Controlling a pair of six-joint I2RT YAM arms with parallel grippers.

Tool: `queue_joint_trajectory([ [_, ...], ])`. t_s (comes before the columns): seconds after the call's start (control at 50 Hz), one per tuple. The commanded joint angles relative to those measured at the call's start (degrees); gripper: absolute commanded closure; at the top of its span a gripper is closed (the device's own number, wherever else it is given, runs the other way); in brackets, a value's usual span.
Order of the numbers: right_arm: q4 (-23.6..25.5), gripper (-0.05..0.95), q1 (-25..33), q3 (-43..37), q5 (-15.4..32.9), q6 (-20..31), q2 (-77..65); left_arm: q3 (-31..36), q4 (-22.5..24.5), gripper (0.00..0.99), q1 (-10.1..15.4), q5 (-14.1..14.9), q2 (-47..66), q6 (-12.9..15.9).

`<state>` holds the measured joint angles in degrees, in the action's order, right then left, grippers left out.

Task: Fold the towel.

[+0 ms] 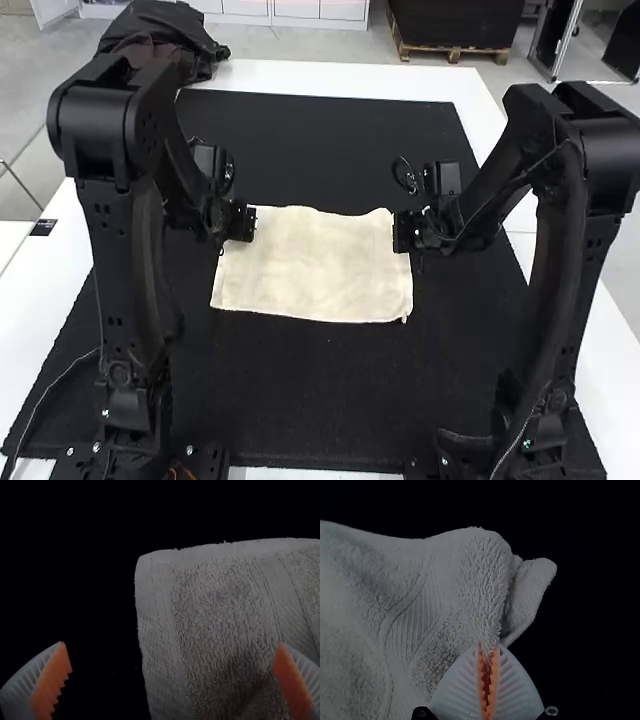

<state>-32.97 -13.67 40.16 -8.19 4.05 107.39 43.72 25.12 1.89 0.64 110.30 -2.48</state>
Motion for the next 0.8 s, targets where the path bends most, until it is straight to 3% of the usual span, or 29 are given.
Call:
queue_joint_trajectory([
  [0.0,-0.4,0.92,0.2,0.1,-0.7,-0.5,0.0,1.3,0.5,0.051,0.2,0.0,1.1,-0.5],
  [0.1,-0.4,0.92,0.4,0.0,-0.8,-0.5,0.0,1.5,0.7,0.061,0.4,0.0,2.6,-0.5],
  [0.14,-0.4,0.92,0.5,0.0,-0.9,-0.5,0.0,1.5,0.7,0.113,0.4,0.0,3.3,-0.4],
  [0.2,-0.4,0.92,0.6,0.0,-1.0,-0.6,0.0,1.3,0.9,0.369,0.3,0.0,4.3,-0.2],
  [0.24,-0.4,0.92,0.6,0.0,-1.2,-0.6,0.0,1.0,1.2,0.649,0.3,0.1,5.0,-0.2],
  [0.26,-0.4,0.92,0.6,0.0,-1.3,-0.6,0.0,0.9,1.8,0.87,0.4,0.0,5.5,-0.2],
  [0.28,-0.4,0.92,0.6,0.0,-1.3,-0.6,0.0,0.7,2.3,0.98,0.4,0.0,6.0,-0.2],
  [0.6,-0.5,0.92,0.6,0.0,-1.7,-1.8,-0.1,0.6,4.8,0.974,-0.2,0.3,0.8,-0.2],
  [0.78,-0.4,0.92,0.7,-0.2,-2.0,-2.6,-0.6,1.4,1.5,0.974,-0.5,1.4,-1.9,-0.3],
])
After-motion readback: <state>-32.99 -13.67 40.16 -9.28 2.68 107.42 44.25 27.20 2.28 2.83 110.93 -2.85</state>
